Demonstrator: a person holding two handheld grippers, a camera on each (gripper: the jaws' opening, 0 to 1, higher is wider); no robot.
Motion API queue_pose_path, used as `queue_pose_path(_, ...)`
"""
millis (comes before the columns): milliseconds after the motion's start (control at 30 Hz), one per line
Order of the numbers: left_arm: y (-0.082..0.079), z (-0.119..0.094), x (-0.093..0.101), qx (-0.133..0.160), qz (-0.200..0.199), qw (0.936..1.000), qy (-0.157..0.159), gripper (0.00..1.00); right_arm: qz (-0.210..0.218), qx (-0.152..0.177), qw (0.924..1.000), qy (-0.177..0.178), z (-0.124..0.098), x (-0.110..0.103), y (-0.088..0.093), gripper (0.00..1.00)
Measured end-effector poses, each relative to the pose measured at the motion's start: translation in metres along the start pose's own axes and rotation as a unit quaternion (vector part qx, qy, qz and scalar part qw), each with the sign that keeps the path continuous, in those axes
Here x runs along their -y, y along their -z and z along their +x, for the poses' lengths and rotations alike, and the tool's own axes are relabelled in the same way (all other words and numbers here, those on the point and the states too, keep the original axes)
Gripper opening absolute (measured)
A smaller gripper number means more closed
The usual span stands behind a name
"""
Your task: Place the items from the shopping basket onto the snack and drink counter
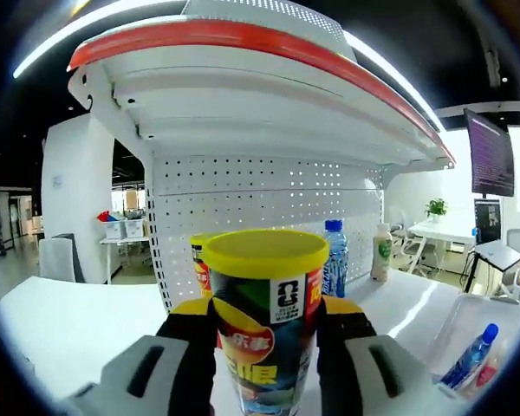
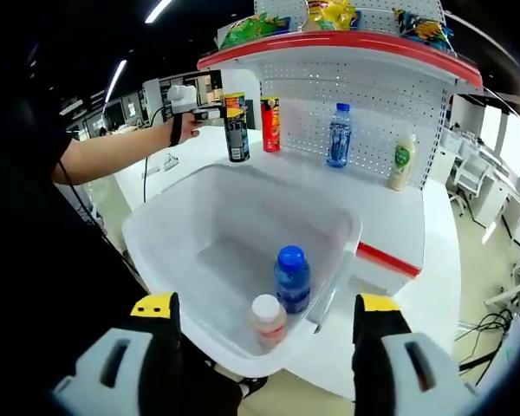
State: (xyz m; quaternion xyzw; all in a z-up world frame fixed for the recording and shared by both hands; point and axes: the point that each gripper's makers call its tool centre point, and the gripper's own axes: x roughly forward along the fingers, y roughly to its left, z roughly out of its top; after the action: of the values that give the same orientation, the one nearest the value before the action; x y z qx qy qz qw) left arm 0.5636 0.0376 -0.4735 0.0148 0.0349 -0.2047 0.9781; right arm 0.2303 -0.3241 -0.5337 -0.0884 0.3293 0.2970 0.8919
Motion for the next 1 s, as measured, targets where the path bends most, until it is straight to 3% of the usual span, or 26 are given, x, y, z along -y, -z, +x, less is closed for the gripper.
queue_pose_path(400,0.015,0.005,0.002,-0.010,0.016,0.9998,-0.001,0.45,-0.002,0.003,1.0000,-0.005,0.003,0.001,-0.006,0.79)
queue_pose_path(667,0.027,0.004,-0.002,-0.013,-0.001,0.9999,-0.009,0.45,-0.001,-0.001,1.0000,0.001,0.002,0.006,-0.004,0.79)
queue_pose_path(1000,0.026,0.001,-0.002,-0.003,0.012,0.9999,-0.005,0.46,-0.006,-0.001,1.0000,0.001,0.007,0.007,-0.004,0.78)
